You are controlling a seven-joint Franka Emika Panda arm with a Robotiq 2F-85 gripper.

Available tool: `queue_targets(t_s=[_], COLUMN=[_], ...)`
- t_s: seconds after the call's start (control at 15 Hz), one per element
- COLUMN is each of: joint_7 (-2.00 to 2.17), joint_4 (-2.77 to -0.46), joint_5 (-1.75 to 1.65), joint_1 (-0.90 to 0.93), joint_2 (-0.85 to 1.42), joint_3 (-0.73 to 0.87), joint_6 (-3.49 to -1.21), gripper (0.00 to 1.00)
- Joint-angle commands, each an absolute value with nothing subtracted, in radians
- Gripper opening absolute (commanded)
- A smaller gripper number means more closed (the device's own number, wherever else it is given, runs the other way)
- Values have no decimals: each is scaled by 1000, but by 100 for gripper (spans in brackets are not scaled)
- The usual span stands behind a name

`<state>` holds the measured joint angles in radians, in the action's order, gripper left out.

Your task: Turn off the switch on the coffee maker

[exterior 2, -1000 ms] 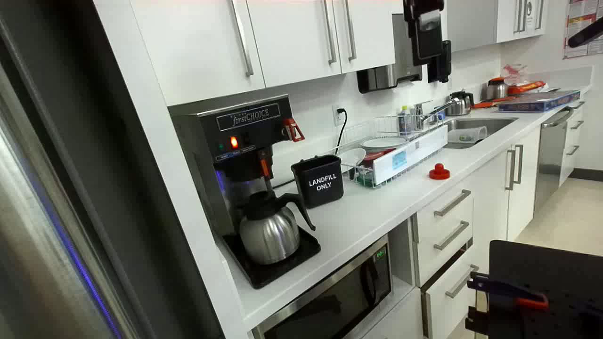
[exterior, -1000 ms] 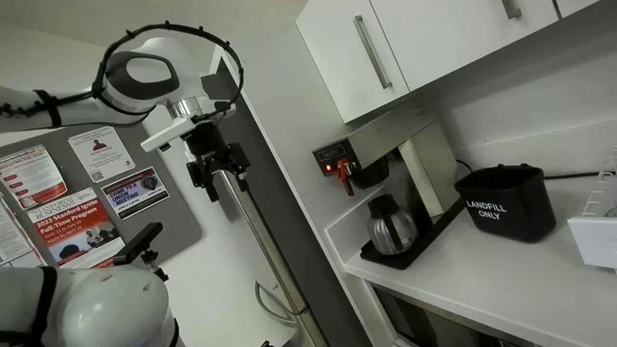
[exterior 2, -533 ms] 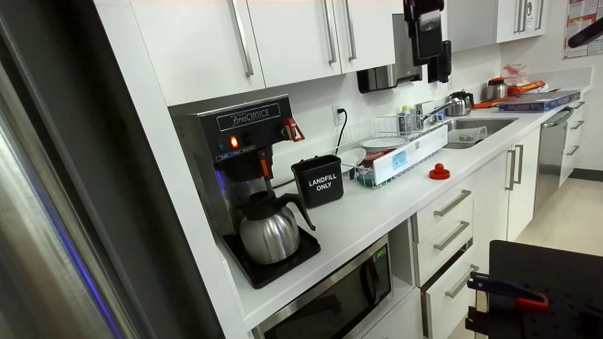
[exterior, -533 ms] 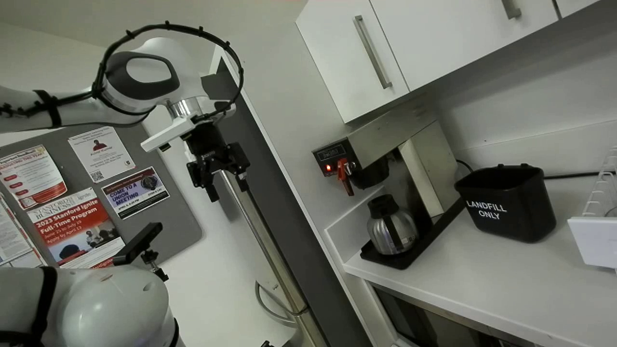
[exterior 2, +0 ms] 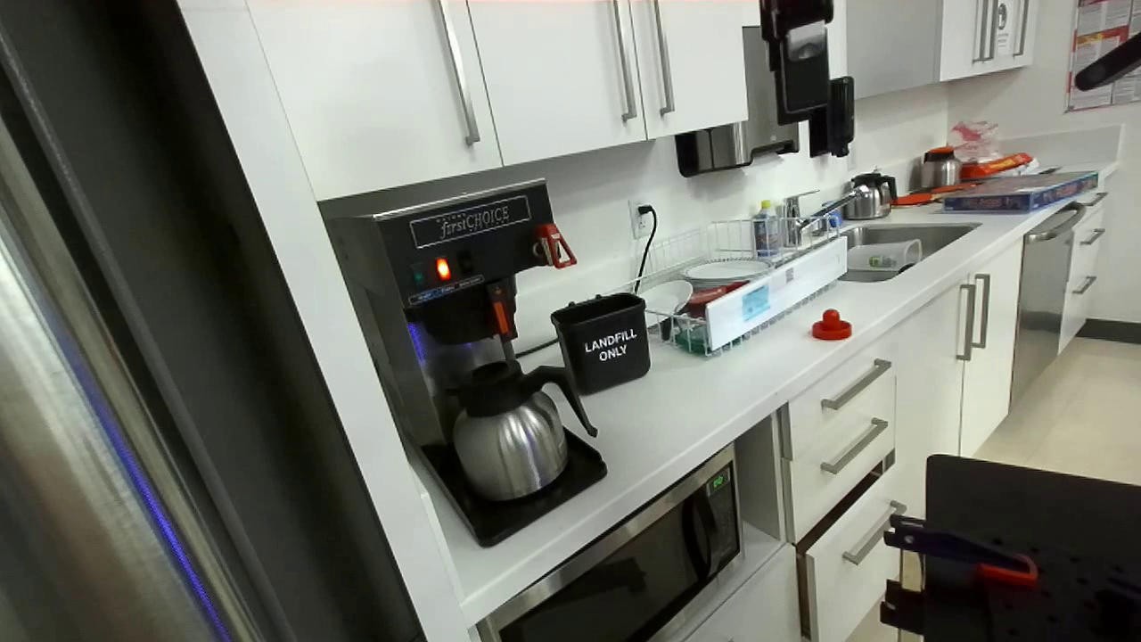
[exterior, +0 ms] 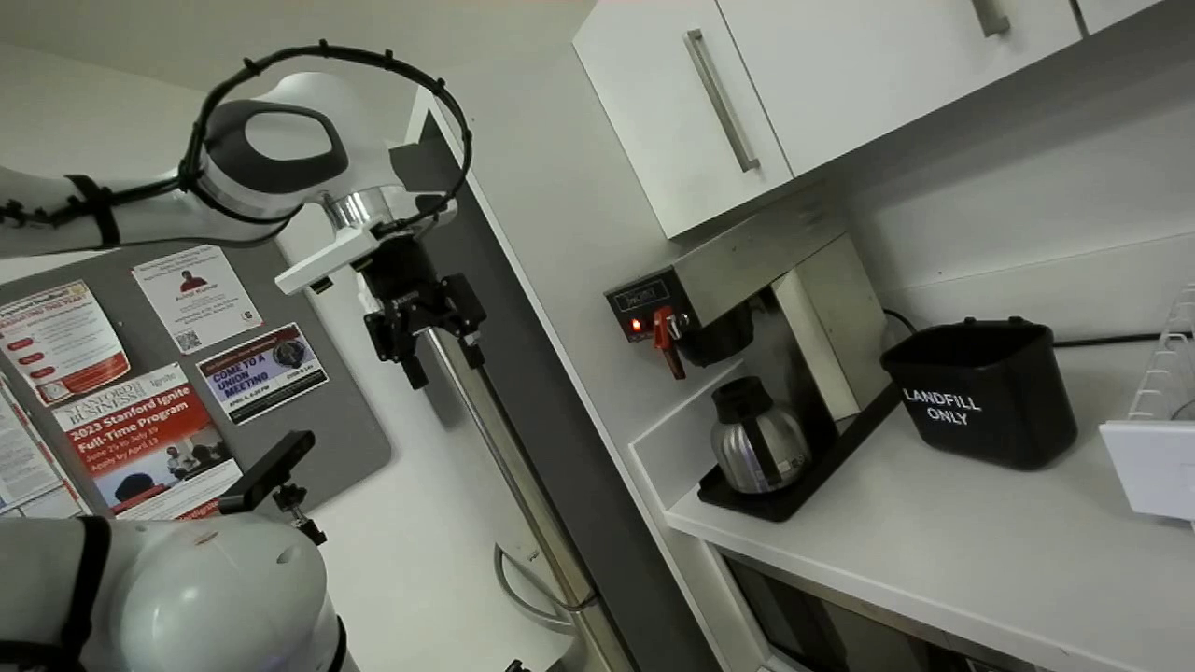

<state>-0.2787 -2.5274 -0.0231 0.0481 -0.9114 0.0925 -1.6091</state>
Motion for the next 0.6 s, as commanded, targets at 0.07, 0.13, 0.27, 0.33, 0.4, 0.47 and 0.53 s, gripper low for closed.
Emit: queue_targets(t_s=[0.07,0.13,0.27,0.33,0.4,0.47,0.53], joint_7=[-202,-175,-114,-83,-52,-18,18], joint_4=[-2573,-2584,-2605,-2615,-2623,-2630,-2631], joint_5=[-96,-114,-152,-171,-191,-211,-227], joint_1=[23,17,-1,-12,-24,-40,-57], joint_2=[-873,-853,-803,-773,-740,-706,-672], joint_3=[51,44,23,12,2,-11,-24], joint_6=[-1840,-1909,-2049,-2127,-2201,-2280,-2345], gripper=[100,100,100,100,100,75,72])
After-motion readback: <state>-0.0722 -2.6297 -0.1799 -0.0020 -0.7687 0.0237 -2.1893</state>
